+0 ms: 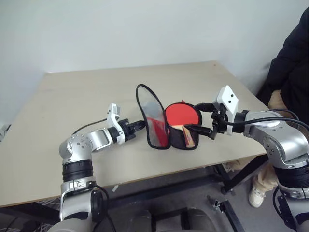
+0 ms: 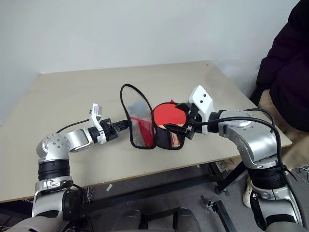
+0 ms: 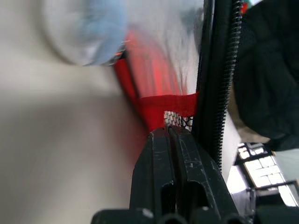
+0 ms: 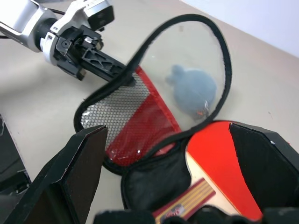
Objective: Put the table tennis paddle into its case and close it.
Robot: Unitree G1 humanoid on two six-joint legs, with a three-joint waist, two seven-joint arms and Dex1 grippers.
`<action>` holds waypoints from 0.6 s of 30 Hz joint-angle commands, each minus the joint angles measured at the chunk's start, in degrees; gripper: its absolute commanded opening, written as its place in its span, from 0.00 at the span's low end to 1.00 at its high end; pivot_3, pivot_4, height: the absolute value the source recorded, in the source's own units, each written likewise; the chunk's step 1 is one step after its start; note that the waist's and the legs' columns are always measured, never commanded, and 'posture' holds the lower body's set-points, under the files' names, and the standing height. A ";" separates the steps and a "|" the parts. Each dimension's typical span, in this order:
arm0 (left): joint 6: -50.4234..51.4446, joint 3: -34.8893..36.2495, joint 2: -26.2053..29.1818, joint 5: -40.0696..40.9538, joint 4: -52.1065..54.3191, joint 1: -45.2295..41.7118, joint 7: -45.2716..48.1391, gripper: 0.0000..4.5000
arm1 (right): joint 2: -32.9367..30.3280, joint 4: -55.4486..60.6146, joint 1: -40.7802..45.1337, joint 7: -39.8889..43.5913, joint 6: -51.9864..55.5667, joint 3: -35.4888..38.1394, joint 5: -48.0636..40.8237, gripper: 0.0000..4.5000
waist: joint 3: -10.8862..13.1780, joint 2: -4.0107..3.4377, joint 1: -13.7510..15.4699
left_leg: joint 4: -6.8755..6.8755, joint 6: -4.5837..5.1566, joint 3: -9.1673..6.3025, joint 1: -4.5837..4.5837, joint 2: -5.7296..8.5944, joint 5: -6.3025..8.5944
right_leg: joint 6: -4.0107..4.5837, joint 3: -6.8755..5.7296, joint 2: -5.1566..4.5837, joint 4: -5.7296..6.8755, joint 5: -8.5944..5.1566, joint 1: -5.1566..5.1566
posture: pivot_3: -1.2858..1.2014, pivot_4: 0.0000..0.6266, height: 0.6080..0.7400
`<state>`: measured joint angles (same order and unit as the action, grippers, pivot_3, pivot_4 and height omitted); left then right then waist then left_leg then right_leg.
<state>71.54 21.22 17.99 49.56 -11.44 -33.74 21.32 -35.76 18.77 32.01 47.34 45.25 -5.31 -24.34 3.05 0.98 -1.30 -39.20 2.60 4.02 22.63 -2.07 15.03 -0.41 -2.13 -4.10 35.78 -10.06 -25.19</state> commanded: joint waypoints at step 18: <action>-2.54 -7.16 -10.46 -2.78 1.77 -3.12 -2.72 0.00 | -2.44 -2.22 4.12 1.58 -1.29 1.25 -0.20 1.00 | 0.00 0.01 -0.08 | -0.04 0.02 -0.01 -0.03 0.03 -0.01 | -0.03 0.10 0.06 -0.01 0.03 0.04 | 0.52 0.00 1.00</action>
<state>70.03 13.77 7.15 47.00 -10.83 -36.31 18.46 -37.66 16.13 34.22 48.55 45.26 -5.35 -24.54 3.04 0.99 -1.37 -39.24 2.61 4.00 22.60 -2.04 15.03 -0.44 -2.03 -4.04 35.77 -10.03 -25.15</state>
